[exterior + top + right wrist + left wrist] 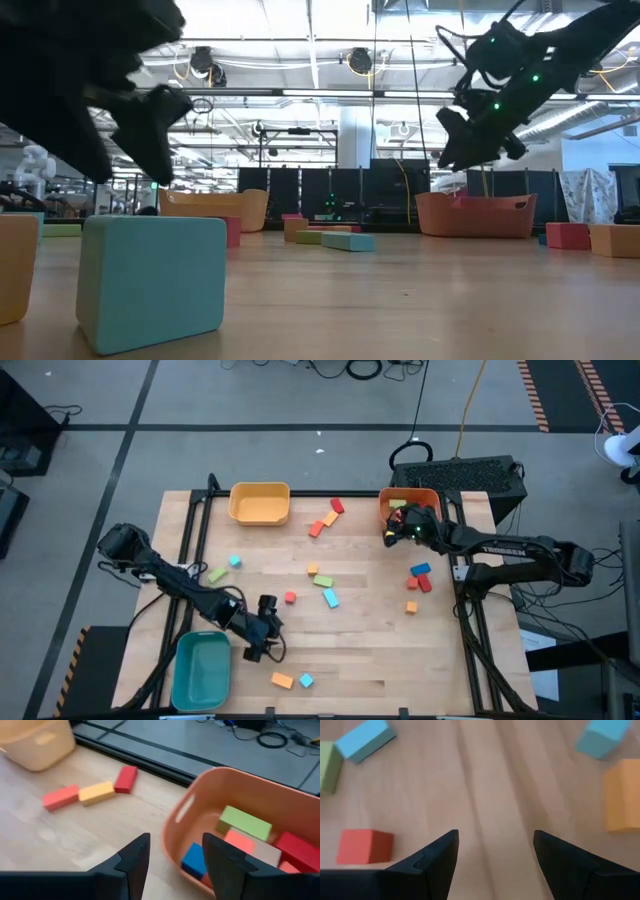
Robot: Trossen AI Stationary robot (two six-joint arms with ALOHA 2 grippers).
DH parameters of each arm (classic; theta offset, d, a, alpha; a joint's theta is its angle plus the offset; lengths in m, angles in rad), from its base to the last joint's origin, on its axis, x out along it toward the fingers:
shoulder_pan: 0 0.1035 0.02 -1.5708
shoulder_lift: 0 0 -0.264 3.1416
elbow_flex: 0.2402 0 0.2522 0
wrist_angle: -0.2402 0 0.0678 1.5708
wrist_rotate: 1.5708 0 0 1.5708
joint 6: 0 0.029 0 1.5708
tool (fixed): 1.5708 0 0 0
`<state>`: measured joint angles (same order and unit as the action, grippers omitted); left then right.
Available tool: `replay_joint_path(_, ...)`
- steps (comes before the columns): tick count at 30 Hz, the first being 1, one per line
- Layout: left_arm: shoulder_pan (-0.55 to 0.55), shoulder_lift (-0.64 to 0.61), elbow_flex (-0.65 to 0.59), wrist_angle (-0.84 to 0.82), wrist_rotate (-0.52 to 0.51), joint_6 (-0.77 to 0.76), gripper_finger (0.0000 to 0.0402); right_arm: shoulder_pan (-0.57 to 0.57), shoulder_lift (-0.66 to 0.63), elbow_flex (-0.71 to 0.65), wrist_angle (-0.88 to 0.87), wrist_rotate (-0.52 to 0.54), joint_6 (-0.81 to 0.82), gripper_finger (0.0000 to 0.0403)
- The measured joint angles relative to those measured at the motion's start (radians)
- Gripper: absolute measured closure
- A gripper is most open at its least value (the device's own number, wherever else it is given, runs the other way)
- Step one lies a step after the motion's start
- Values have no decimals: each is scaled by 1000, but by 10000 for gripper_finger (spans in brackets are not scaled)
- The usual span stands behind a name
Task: Sort blocks by size
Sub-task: Put the large yellow block into the orange bin
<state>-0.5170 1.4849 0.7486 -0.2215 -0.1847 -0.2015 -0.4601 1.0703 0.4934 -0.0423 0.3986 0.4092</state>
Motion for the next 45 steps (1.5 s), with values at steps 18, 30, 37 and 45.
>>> replay_joint_path(18,-147,0,29,19,15,-55,142,302,-8,0,18,129,154,283)
replay_joint_path(30,-224,0,29,176,34,-82,142,619,179,1,258,282,238,289)
replay_joint_path(37,-264,33,29,228,-41,-81,142,732,365,61,455,368,236,289)
replay_joint_path(45,-276,121,29,319,-62,-82,142,802,559,305,450,369,115,289)
